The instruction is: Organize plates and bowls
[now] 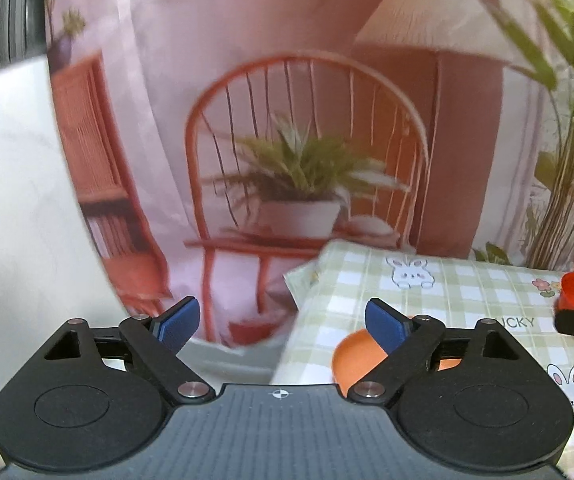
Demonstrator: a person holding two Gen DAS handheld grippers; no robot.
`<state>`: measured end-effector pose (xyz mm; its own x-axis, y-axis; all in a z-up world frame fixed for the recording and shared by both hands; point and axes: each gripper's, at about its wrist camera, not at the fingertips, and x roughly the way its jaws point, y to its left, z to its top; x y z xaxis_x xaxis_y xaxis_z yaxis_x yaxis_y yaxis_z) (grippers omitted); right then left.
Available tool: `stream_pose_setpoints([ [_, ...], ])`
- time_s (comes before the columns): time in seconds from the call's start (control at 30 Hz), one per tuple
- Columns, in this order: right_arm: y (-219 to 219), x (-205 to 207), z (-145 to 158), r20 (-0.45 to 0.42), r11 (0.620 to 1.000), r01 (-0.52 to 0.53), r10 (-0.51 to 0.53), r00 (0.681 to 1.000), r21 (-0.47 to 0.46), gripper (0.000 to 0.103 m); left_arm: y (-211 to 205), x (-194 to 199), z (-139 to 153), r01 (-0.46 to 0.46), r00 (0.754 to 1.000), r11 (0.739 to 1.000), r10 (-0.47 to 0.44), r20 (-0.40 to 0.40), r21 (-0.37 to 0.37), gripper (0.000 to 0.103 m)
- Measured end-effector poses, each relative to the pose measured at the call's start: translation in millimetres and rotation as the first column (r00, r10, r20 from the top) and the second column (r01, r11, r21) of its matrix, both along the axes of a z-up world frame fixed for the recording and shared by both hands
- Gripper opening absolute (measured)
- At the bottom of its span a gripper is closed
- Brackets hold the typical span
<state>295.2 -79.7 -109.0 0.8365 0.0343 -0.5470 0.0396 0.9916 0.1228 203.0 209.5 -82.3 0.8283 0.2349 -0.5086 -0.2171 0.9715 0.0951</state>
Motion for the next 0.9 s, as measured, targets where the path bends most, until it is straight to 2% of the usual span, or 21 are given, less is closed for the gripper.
stream_pose_setpoints([
  [0.2, 10.4, 45.8, -23.0, -0.057, 0.996, -0.087, 0.085, 0.995, -0.035, 0.061, -1.9, 32.2, -44.7, 0.03, 0.996, 0.999, -0.031, -0.083, -0.011, 0.083],
  [0.33, 24.1, 70.1, -40.6, -0.104, 0.988, -0.135, 0.128, 0.986, -0.072, 0.053, 6.1, 50.7, -73.4, 0.024, 0.988, 0.996, -0.036, -0.152, -0.086, 0.077],
  [0.43, 32.2, 86.6, -52.2, -0.135, 0.985, -0.159, 0.149, 0.98, -0.066, 0.047, 14.7, 56.6, -89.0, 0.014, 0.982, 0.989, -0.041, -0.182, -0.149, 0.074],
  [0.57, 42.0, 102.0, -69.1, -0.179, 0.978, -0.195, 0.179, 0.967, -0.077, 0.043, 19.3, 59.8, -103.4, 0.024, 0.976, 0.986, -0.059, -0.211, -0.166, 0.068],
  [0.7, 49.9, 111.9, -82.1, -0.209, 0.972, -0.225, 0.207, 0.956, -0.067, 0.037, 19.2, 60.8, -109.5, 0.062, 0.974, 0.983, -0.097, -0.205, -0.171, 0.067],
  [0.77, 52.9, 116.3, -87.9, -0.218, 0.972, -0.225, 0.206, 0.954, -0.067, 0.035, 20.0, 62.0, -112.4, 0.06, 0.972, 0.981, -0.1, -0.214, -0.184, 0.062],
  [0.83, 53.6, 119.2, -93.1, -0.228, 0.974, -0.22, 0.2, 0.953, -0.062, 0.032, 20.5, 65.0, -116.1, 0.047, 0.969, 0.98, -0.092, -0.231, -0.193, 0.051],
  [0.9, 52.6, 120.6, -97.9, -0.24, 0.976, -0.212, 0.194, 0.951, -0.049, 0.03, 20.9, 66.2, -118.6, 0.034, 0.966, 0.978, -0.085, -0.242, -0.206, 0.05],
])
